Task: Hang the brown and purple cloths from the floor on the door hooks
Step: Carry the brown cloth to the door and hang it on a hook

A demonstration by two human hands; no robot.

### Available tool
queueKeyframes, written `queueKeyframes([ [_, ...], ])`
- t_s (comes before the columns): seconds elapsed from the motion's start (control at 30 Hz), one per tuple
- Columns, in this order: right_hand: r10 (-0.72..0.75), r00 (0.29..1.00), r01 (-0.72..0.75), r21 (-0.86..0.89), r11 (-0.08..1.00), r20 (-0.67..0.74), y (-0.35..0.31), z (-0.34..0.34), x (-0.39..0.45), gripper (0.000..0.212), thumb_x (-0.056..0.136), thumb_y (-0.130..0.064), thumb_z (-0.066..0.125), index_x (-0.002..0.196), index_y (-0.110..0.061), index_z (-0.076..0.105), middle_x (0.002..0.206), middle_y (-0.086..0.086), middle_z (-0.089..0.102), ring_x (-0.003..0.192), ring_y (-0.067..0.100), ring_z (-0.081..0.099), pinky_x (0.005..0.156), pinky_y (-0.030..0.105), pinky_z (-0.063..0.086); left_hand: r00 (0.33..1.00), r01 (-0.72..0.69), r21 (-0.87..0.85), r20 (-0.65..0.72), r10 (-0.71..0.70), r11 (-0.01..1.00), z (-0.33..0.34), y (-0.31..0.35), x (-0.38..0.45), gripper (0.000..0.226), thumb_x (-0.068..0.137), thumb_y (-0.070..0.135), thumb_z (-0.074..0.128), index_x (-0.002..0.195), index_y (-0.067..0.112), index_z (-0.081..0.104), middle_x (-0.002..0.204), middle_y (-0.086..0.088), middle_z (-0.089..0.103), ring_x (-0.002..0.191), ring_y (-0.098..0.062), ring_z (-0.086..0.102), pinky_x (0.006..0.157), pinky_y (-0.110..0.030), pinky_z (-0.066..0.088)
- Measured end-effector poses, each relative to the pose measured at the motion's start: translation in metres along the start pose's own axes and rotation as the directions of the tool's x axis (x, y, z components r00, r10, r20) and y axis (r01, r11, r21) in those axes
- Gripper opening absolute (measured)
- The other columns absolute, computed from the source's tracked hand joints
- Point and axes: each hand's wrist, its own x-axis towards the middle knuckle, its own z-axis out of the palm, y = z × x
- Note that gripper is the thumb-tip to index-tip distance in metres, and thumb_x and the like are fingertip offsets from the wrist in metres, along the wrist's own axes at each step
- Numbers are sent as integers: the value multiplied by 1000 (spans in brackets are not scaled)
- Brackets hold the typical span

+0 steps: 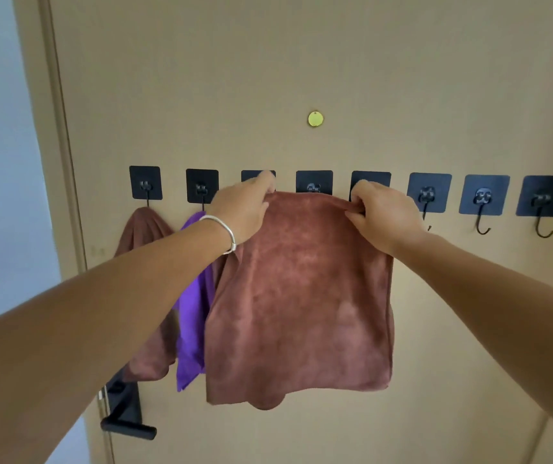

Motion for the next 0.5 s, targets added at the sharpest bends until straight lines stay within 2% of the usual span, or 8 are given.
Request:
queueKeyframes([
  [0.07, -12, 1000, 11, -40, 999, -24, -2, 6, 4, 5, 92, -12, 49, 91, -14, 45, 85, 5, 55, 67, 30, 51, 54, 35, 36, 992, -116, 47, 57, 114, 992, 10, -3, 2, 31, 88, 1, 47, 106, 25, 42, 106, 3, 55, 66, -31, 55, 60, -37, 43],
  [0.1, -46, 999, 45, -81, 996, -8, -2, 9, 4, 10, 90, -5, 47, 96, -13, 46, 90, 8, 56, 69, 33, 52, 54, 36, 37, 979, -189, 76, 92, 181, 979, 15, -5, 2, 39, 84, -3, 45, 109, 28, 44, 117, 3, 53, 65, -32, 54, 58, -35, 41],
  [0.17, -131, 988, 143, -158, 977, 83, 0, 15, 0, 37, 85, 3, 44, 115, -16, 51, 111, 9, 56, 82, 35, 56, 56, 33, 35, 953, -279, 134, 158, 257, 951, 24, -9, 1, 46, 84, 4, 38, 118, 33, 49, 130, 3, 50, 78, -31, 57, 58, -31, 33],
  [0.23, -161, 975, 191, -211, 959, 151, 0, 21, -3, 51, 87, -1, 42, 133, -24, 48, 126, 7, 49, 94, 34, 56, 60, 32, 35, 951, -268, 176, 206, 231, 947, 30, -7, 3, 56, 87, 19, 27, 136, 38, 44, 134, 0, 48, 98, -29, 57, 64, -30, 29],
  [0.27, -147, 974, 186, -243, 952, 171, -2, 24, -3, 52, 89, -5, 42, 136, -25, 45, 127, 8, 47, 96, 33, 55, 61, 32, 37, 952, -257, 205, 224, 211, 944, 32, -4, 4, 57, 88, 19, 28, 141, 39, 41, 132, -2, 48, 102, -28, 55, 65, -30, 30],
  [0.33, -100, 977, 155, -312, 937, 186, -8, 30, -2, 47, 93, -11, 43, 138, -23, 42, 121, 10, 44, 91, 32, 54, 59, 34, 37, 957, -242, 286, 226, 180, 927, 34, 7, 6, 53, 91, 10, 41, 139, 33, 44, 124, -6, 49, 100, -28, 54, 64, -35, 38],
  [0.43, -86, 978, 157, -401, 902, 188, -21, 40, -5, 41, 94, -13, 45, 135, -13, 40, 113, 10, 45, 84, 29, 55, 55, 34, 33, 972, -191, 377, 199, 123, 906, 33, 27, 3, 28, 91, 9, 46, 115, 22, 56, 104, -7, 48, 76, -25, 47, 56, -36, 34],
  [0.5, -74, 976, 156, -421, 894, 205, -29, 48, -13, 42, 93, -11, 45, 134, -11, 40, 113, 10, 48, 84, 29, 58, 54, 35, 32, 973, -155, 351, 217, 81, 924, 38, 39, -4, 23, 94, 12, 41, 104, 22, 58, 94, -5, 49, 70, -26, 50, 60, -36, 36],
])
